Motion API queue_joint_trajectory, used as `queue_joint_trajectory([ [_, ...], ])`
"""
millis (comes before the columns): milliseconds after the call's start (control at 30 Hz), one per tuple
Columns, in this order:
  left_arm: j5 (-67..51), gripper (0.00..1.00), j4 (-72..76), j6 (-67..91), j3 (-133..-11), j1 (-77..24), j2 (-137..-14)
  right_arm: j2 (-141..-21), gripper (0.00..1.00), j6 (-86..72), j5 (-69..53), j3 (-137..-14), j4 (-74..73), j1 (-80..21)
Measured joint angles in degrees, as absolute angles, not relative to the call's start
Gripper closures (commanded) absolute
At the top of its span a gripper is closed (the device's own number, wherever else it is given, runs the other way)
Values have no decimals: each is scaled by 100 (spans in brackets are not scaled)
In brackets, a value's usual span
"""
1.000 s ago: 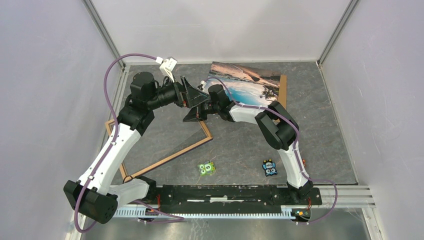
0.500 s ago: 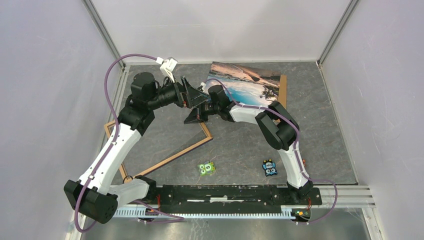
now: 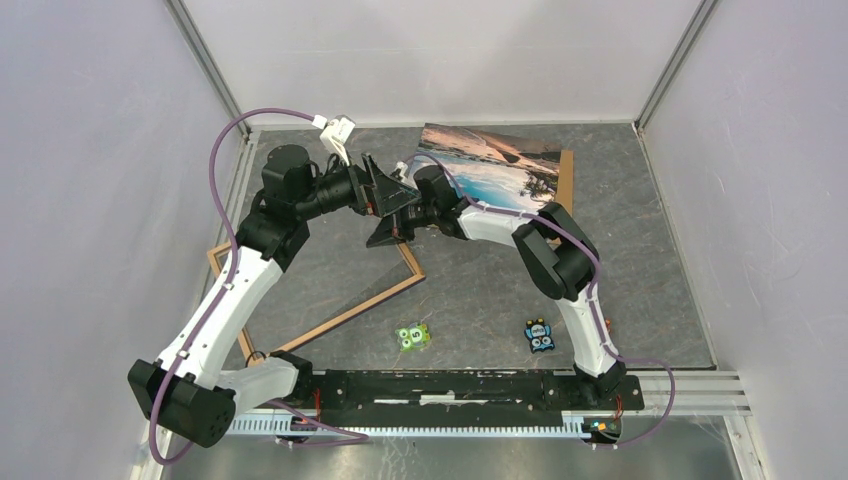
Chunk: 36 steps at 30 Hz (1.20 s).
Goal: Put the photo into the frame
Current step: Place the photo frame item in the photo frame.
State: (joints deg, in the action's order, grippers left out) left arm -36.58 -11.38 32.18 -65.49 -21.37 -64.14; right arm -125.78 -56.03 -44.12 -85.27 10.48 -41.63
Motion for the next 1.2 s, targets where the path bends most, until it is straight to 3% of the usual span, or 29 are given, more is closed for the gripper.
queue_joint_trajectory([
  [300,-3664,0,-1135,3218,-6543,-2134,-6414,-12897,98,-5435,-4633,-9030,840,-4163],
  [367,-3664,0,-1135,3218,-6539,-2134,-6414,-12980,90,-5411,-4648,-9076,792,-4163],
  [433,-3667,0,-1135,3218,-6536,-2134,-6414,-13037,74,-5378,-4654,-9102,740,-4163],
  [500,-3673,0,-1135,3218,-6534,-2134,-6414,-13061,63,-5295,-4657,-9107,624,-4163],
  [733,-3745,0,-1131,3218,-6525,-2134,-6416,-13063,50,-5022,-4595,-9102,543,-4163],
  [1100,-3776,0,-1011,3221,-6519,-2121,-6427,-13080,63,-4731,-4394,-9159,523,-4202],
  [1200,-3793,0,-1011,3221,-6517,-2112,-6451,-13098,57,-4556,-4388,-9282,506,-4213],
])
